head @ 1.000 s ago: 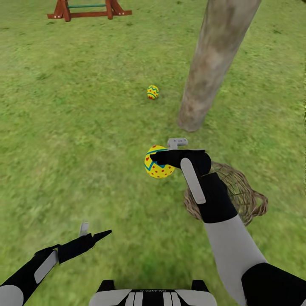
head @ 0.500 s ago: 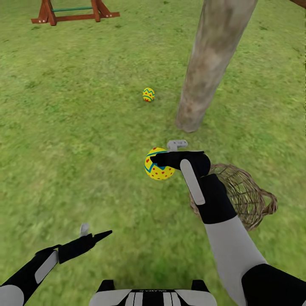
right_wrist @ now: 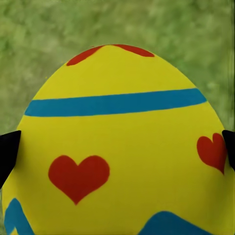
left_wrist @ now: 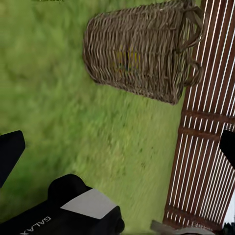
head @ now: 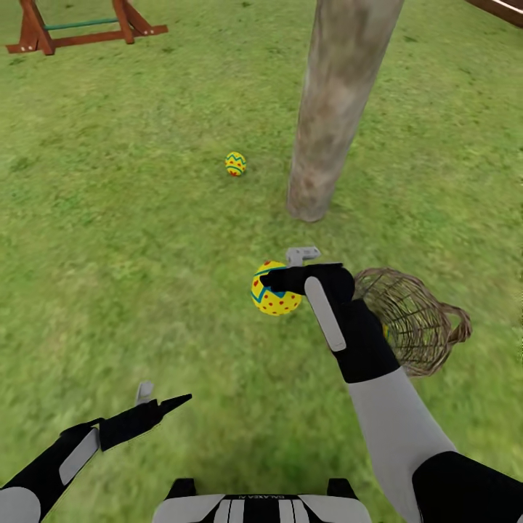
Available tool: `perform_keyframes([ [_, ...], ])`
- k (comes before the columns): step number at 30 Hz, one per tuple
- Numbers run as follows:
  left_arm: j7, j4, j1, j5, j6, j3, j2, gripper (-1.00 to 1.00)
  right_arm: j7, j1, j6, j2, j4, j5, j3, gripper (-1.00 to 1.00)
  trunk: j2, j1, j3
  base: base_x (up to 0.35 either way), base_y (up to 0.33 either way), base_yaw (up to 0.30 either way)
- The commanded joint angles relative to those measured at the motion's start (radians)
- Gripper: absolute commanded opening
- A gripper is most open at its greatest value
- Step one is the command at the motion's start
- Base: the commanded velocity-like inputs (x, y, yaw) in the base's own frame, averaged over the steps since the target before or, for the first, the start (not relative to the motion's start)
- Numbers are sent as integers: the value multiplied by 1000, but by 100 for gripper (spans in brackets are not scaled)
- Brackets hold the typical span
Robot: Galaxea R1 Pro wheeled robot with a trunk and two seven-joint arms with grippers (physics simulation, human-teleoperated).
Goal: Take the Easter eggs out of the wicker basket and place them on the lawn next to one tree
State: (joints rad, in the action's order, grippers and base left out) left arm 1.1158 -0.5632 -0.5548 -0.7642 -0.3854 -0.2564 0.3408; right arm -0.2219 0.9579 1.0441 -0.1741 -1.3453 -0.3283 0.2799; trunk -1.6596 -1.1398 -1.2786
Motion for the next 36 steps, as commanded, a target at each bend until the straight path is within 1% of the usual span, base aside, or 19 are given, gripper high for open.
perform_keyframes([
  [1, 1, 0, 0, -10, -10, -6, 1, 100, -15, 1, 3, 0, 2, -11, 1, -100, 0, 0, -1, 105, 287, -247],
  [4, 1, -2, 0, -10, -9, -6, 1, 100, -20, 1, 3, 0, 5, -11, 1, -100, 0, 0, -1, 107, 287, -247],
  [8, 1, -3, 0, -10, -10, -6, 1, 100, -51, 1, 3, 0, 6, -11, 2, -100, 0, 0, -1, 102, 287, -247],
  [13, 1, -3, 0, -10, -9, -6, 1, 100, -54, 1, 3, 0, 6, -11, 2, -100, 0, 0, -1, 63, 287, -210],
  [17, 1, -3, 0, -10, -9, -6, 1, 100, -54, 1, 3, 0, 13, -12, 1, -100, 0, 0, -1, 4, 292, -30],
  [20, 1, -3, 0, -10, -9, -7, 1, 100, -56, 1, 3, 0, 69, -11, 8, -100, 0, 0, -1, 0, 293, -2],
  [21, 1, -3, 0, -10, -9, -6, 1, 100, -62, 1, 3, 0, 85, -11, 9, -100, 0, 0, -1, 0, 293, 0],
  [23, 1, -3, 0, -10, -9, -6, 1, 100, -88, 1, -33, 0, 112, -11, 10, -100, 0, 0, -1, 14, 224, 0],
  [25, 1, -3, 0, -10, -9, -6, 1, 100, -110, 1, -49, 0, 128, -11, 9, -100, 0, 0, -1, 75, 114, 0],
  [27, 1, -3, 0, -10, -6, -7, 1, 100, -122, 1, -53, 0, 138, -10, 8, -100, 0, 0, -1, 116, 31, 0],
  [30, 1, -4, 0, -10, -6, -6, 1, 100, -170, 1, -55, 0, 148, -11, 7, -100, 0, 0, -1, 131, 33, 0],
  [36, 1, -3, 0, -10, -4, -7, 1, 100, -184, 1, -55, 0, 144, -12, 5, -100, 0, 0, -1, 84, 72, 0],
])
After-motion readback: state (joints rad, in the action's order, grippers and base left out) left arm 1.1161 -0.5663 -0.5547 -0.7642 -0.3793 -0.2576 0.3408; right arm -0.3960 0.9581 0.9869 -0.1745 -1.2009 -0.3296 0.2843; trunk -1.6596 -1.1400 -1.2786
